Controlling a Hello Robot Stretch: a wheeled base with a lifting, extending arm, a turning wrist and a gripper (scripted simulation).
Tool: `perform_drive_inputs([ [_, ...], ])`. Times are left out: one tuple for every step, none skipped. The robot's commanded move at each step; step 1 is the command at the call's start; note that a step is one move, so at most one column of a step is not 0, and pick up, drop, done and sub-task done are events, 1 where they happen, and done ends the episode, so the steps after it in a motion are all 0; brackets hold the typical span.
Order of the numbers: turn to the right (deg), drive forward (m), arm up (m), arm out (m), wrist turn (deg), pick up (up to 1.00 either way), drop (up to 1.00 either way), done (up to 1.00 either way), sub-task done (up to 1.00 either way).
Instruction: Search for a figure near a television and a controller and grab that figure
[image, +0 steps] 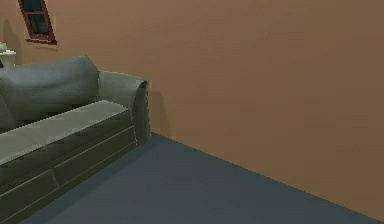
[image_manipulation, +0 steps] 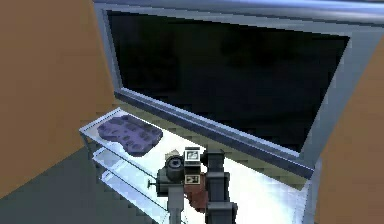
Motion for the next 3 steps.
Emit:
perform_drive_inputs([
  [0.0,0.0,0.0,0.0,45.0,0.0,0.0,0.0,0.0],
  [0.0,0.0,0.0,0.0,45.0,0.0,0.0,0.0,0.0],
  [0.0,0.0,0.0,0.0,45.0,0.0,0.0,0.0,0.0],
])
